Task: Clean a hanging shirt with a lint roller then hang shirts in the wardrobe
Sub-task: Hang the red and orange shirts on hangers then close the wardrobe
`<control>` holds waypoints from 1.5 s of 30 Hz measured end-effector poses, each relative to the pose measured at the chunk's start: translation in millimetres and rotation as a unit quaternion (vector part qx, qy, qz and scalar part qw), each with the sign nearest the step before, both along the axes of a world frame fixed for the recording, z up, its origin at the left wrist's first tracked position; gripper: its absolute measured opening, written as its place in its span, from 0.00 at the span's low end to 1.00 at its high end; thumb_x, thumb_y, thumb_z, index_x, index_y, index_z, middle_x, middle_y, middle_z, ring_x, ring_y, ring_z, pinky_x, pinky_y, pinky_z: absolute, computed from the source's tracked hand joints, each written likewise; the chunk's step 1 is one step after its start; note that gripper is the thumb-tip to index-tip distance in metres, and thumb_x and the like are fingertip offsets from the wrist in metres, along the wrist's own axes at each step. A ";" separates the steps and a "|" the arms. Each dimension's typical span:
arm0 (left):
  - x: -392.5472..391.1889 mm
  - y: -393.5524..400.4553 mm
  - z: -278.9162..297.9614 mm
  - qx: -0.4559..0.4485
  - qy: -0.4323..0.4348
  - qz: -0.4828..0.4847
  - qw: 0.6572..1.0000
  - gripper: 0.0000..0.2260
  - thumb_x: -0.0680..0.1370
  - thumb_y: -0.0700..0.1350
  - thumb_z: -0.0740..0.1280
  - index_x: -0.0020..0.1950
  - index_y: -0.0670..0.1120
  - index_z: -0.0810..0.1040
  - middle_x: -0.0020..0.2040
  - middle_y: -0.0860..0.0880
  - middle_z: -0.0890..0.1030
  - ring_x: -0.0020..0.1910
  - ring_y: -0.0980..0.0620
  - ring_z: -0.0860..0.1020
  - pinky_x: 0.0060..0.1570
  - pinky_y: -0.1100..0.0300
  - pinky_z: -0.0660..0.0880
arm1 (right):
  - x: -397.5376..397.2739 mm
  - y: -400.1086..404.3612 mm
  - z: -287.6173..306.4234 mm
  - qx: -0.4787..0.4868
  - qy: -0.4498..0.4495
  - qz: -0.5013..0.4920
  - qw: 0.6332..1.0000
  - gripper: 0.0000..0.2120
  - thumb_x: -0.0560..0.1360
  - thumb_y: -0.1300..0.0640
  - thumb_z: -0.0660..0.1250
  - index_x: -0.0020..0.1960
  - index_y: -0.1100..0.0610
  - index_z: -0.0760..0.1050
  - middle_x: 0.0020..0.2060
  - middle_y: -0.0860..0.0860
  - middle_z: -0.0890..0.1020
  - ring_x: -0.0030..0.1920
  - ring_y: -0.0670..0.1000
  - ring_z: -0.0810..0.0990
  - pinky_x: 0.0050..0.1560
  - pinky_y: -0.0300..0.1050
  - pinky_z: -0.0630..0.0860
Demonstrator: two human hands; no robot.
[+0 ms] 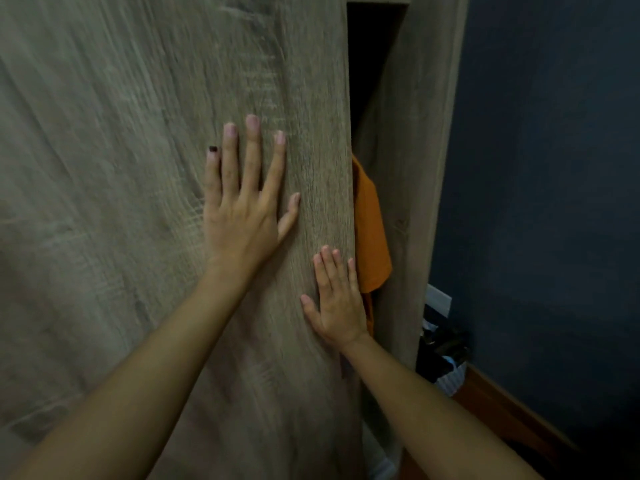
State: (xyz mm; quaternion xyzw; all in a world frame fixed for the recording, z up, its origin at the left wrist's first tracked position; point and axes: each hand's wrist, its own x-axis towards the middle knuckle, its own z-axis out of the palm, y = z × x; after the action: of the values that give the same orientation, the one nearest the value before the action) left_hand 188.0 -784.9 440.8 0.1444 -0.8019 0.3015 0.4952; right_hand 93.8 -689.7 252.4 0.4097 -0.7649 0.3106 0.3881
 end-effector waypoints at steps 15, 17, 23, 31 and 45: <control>-118.3 73.4 -3.2 -0.014 0.009 -0.017 1.000 0.32 0.80 0.64 0.49 0.79 0.47 0.50 0.78 0.40 0.54 0.76 0.40 0.50 0.73 0.45 0.48 | -104.8 67.8 -1.7 -0.019 -0.053 -0.015 0.998 0.34 0.81 0.43 0.47 0.78 0.55 0.35 0.78 0.51 0.39 0.78 0.54 0.43 0.76 0.60 0.46; -127.3 78.1 -2.6 -0.020 0.013 -0.012 1.000 0.32 0.80 0.65 0.49 0.78 0.47 0.52 0.77 0.40 0.56 0.76 0.40 0.52 0.73 0.45 0.49 | -112.9 71.9 -1.9 -0.024 -0.049 -0.017 0.998 0.35 0.80 0.44 0.50 0.78 0.55 0.35 0.78 0.51 0.38 0.78 0.54 0.43 0.76 0.59 0.45; -132.4 78.7 -4.7 -0.042 0.024 0.018 0.999 0.34 0.79 0.66 0.49 0.78 0.47 0.53 0.76 0.39 0.59 0.75 0.37 0.58 0.72 0.44 0.50 | -120.8 75.5 -3.8 -0.015 -0.022 -0.012 1.000 0.37 0.79 0.43 0.53 0.78 0.56 0.36 0.78 0.51 0.38 0.78 0.52 0.41 0.77 0.55 0.42; -133.2 81.0 -5.4 -0.047 0.027 0.048 0.997 0.34 0.78 0.68 0.50 0.78 0.48 0.55 0.76 0.39 0.60 0.74 0.37 0.60 0.72 0.43 0.55 | -124.9 79.3 -4.5 -0.008 -0.026 0.017 0.999 0.35 0.80 0.41 0.49 0.78 0.55 0.37 0.78 0.50 0.39 0.78 0.52 0.43 0.77 0.57 0.46; -61.4 102.5 -66.9 0.136 -0.119 0.072 0.981 0.29 0.79 0.55 0.54 0.78 0.46 0.54 0.78 0.42 0.53 0.77 0.41 0.51 0.72 0.42 0.58 | -112.1 129.1 23.0 0.167 -0.067 0.036 0.983 0.35 0.80 0.39 0.50 0.79 0.55 0.41 0.78 0.51 0.44 0.78 0.50 0.43 0.76 0.52 0.45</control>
State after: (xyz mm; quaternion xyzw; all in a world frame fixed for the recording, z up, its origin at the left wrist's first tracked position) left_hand 126.7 -682.4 373.9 0.2309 -0.8758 0.2399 0.3494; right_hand -18.3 -560.6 275.4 0.4742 -0.8150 0.2189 0.2510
